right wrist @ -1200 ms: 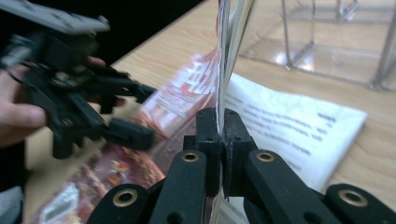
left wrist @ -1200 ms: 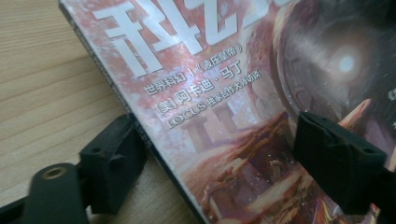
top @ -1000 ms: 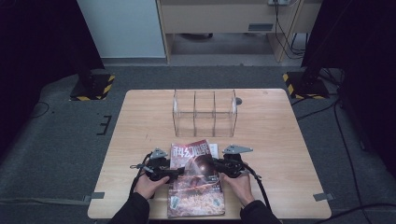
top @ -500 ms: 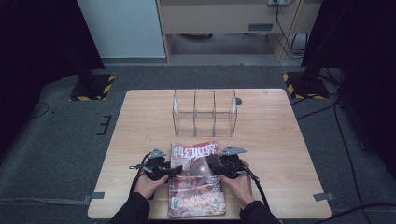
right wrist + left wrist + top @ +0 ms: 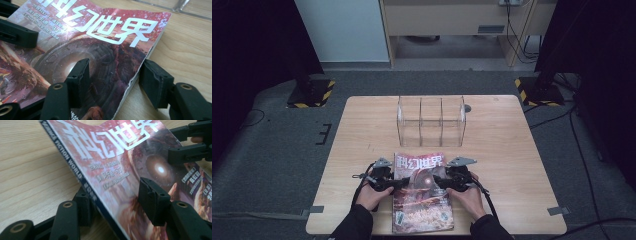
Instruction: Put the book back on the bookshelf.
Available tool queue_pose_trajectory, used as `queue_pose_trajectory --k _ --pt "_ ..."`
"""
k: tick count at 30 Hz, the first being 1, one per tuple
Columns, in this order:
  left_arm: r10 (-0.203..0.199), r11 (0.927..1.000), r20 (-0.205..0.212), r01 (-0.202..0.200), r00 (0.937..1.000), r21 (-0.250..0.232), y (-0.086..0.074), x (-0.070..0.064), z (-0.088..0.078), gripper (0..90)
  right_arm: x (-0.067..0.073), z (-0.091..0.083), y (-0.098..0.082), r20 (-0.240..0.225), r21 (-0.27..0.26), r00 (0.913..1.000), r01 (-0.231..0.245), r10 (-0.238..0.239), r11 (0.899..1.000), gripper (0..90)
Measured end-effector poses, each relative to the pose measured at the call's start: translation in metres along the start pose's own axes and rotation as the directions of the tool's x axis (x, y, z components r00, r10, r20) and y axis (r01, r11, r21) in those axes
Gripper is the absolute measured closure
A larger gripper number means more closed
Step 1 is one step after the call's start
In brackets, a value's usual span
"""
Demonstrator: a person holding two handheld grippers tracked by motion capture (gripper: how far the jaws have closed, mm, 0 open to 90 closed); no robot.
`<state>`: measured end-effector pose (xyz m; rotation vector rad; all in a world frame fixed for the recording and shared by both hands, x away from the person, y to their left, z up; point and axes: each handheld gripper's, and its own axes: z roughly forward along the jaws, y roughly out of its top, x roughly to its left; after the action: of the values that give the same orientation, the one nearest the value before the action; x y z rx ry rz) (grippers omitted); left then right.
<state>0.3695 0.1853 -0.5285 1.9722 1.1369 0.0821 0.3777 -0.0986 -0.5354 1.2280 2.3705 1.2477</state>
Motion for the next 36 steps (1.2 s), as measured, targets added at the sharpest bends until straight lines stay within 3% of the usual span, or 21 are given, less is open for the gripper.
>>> queue_pose_trajectory --k 12,13,17,22,28,31,36 --pt "-0.085 0.9959 0.013 0.084 0.9963 0.033 0.009 0.003 0.003 61.4 -0.001 0.000 0.001 -0.028 -0.014 0.9996 0.002 -0.002 1.000 48.3" --pt "-0.110 0.9937 0.026 0.109 0.9936 0.023 0.010 0.003 0.001 63.6 -0.002 0.000 0.001 -0.028 -0.016 0.9996 -0.003 0.003 1.000 48.2" --pt "-0.130 0.9915 0.040 0.130 0.9907 0.004 0.013 0.000 -0.005 70.0 -0.003 -0.003 0.002 -0.044 -0.019 0.9986 -0.031 0.030 0.999 41.3" --pt "-0.127 0.9918 0.049 0.127 0.9907 -0.011 0.019 -0.006 -0.012 76.3 -0.010 -0.014 0.008 -0.010 -0.025 0.9998 -0.020 0.020 0.999 32.1" --pt "-0.150 0.9879 0.053 0.152 0.9873 -0.033 0.026 -0.013 -0.020 78.7 -0.038 -0.043 0.017 0.073 -0.034 0.9969 -0.026 0.028 0.999 23.7" --pt "-0.153 0.9864 0.060 0.156 0.9864 -0.053 0.031 -0.014 -0.027 80.1 -0.052 -0.058 0.013 0.116 -0.025 0.9932 -0.012 0.015 1.000 20.4" --pt "-0.149 0.9849 0.051 0.153 0.9875 -0.081 0.037 -0.014 -0.040 81.8 -0.075 -0.080 -0.001 0.177 0.007 0.9837 -0.035 0.033 0.999 14.1"
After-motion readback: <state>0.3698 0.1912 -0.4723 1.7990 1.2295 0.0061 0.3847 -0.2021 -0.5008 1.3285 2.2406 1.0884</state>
